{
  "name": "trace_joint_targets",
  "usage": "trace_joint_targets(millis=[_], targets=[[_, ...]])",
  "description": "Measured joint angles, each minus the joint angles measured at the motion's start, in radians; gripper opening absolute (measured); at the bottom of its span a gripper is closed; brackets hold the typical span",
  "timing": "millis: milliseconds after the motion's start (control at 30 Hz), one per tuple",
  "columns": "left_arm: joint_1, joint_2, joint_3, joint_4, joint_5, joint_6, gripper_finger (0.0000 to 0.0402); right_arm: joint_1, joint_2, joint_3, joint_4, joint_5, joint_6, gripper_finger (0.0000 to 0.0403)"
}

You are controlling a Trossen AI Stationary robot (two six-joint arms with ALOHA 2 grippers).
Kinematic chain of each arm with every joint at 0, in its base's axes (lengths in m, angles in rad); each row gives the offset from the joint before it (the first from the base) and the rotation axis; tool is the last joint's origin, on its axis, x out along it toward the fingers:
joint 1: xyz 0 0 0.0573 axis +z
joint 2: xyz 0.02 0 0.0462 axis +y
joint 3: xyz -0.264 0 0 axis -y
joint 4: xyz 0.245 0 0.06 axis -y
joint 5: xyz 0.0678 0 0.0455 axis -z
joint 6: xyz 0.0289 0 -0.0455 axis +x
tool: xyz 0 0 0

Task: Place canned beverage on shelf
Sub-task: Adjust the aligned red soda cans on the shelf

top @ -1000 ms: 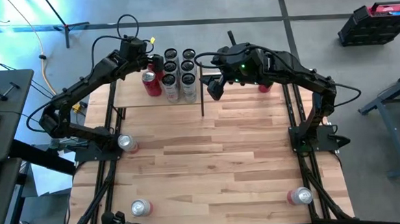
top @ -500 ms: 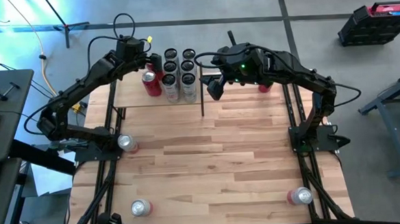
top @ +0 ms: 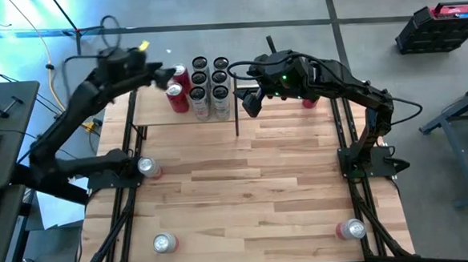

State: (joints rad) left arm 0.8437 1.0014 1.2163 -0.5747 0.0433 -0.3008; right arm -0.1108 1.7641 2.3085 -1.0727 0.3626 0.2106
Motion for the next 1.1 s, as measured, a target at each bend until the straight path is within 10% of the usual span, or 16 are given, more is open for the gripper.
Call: trace_joint_targets(millis=[467, 833, 1100], targets=[[-0.005, -0.325, -0.046, -0.414, 0.123, 0.162, 0.0333, -0.020, 0.000, 0.000, 0.011, 0.004, -0.054, 0.0349], [-0.085, -0.390, -0.383, -0.227, 0.147, 0.157, 0.0333, -0.019, 0.000, 0.000, 0.054, 0.004, -0.051, 0.0349], [-0.115, -0.373, -0.528, 0.007, -0.019, 0.173, 0.0332, -0.006, 0.000, 0.000, 0.041, 0.004, -0.006, 0.0349]])
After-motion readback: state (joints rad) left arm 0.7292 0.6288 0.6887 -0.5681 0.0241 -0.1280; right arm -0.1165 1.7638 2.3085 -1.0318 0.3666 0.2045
